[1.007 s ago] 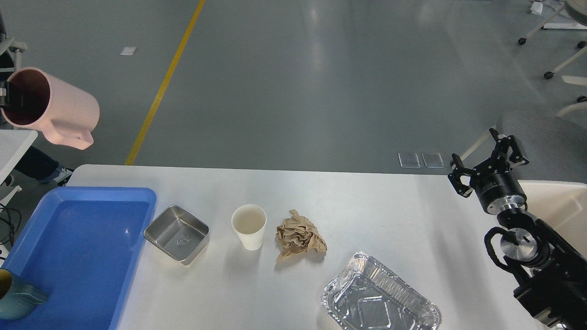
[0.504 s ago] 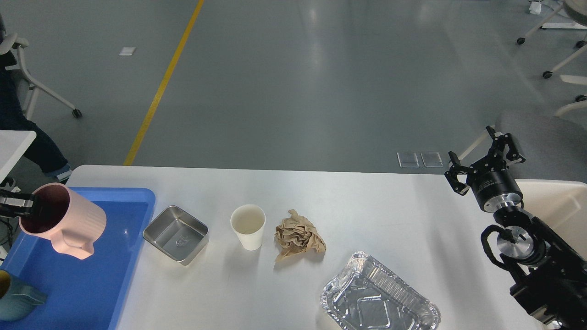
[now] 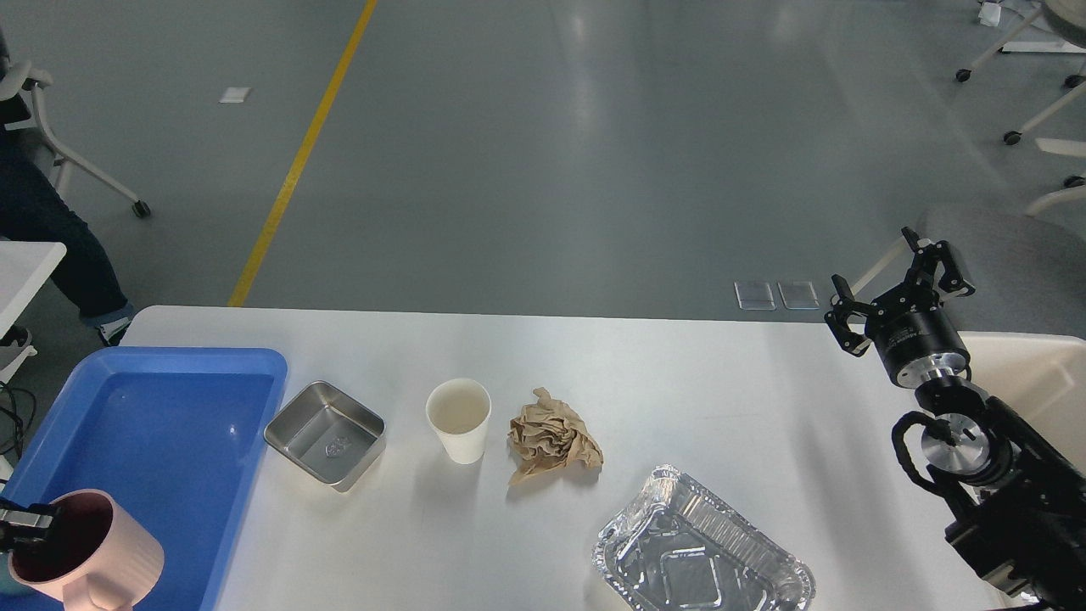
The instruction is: Tidy desktop
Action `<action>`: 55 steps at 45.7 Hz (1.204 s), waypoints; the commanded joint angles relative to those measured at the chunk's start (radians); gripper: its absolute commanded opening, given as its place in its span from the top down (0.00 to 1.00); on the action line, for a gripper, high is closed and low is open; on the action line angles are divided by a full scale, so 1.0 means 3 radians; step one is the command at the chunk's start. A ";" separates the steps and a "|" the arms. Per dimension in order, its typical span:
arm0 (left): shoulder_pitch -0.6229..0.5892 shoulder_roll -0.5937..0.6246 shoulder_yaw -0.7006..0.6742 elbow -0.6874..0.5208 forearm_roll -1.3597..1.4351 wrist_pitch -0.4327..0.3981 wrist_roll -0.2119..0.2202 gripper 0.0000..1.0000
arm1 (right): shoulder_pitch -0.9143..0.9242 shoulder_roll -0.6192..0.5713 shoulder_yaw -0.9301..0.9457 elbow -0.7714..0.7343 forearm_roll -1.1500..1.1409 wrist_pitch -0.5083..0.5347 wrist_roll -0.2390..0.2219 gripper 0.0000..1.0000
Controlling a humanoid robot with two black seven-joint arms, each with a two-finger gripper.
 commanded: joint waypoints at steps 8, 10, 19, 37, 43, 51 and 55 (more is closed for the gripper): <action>0.0109 -0.0096 0.0007 0.0393 0.0031 0.0000 -0.0014 1.00 | -0.0030 0.0069 -0.0005 0.0002 0.0000 0.0006 0.0005 0.00; 0.0124 -0.0101 0.0007 0.0434 0.0036 0.0000 -0.0009 1.00 | -0.0030 0.0089 -0.0005 0.0002 0.0000 0.0006 0.0005 0.00; 0.0216 -0.0244 0.0007 0.0659 0.0062 0.0121 -0.0009 1.00 | -0.0030 0.0099 -0.0015 0.0002 0.0000 0.0006 0.0005 0.00; 0.0236 -0.0628 -0.0004 0.0991 0.0062 0.0438 -0.0004 1.00 | -0.0051 0.0099 -0.0020 0.0002 0.0000 0.0011 0.0005 0.00; 0.0252 -0.0694 0.0007 0.1002 0.0108 0.0438 -0.0004 1.00 | -0.0051 0.0099 -0.0015 0.0002 0.0000 0.0006 0.0005 0.00; 0.0252 -0.0899 0.0007 0.1175 0.0159 0.0474 -0.0009 1.00 | -0.0046 0.0105 -0.0020 0.0002 0.0000 0.0006 0.0010 0.00; 0.0252 -0.1031 0.0007 0.1288 0.0159 0.0520 -0.0009 1.00 | -0.0046 0.0105 -0.0020 0.0007 0.0000 0.0001 0.0010 0.00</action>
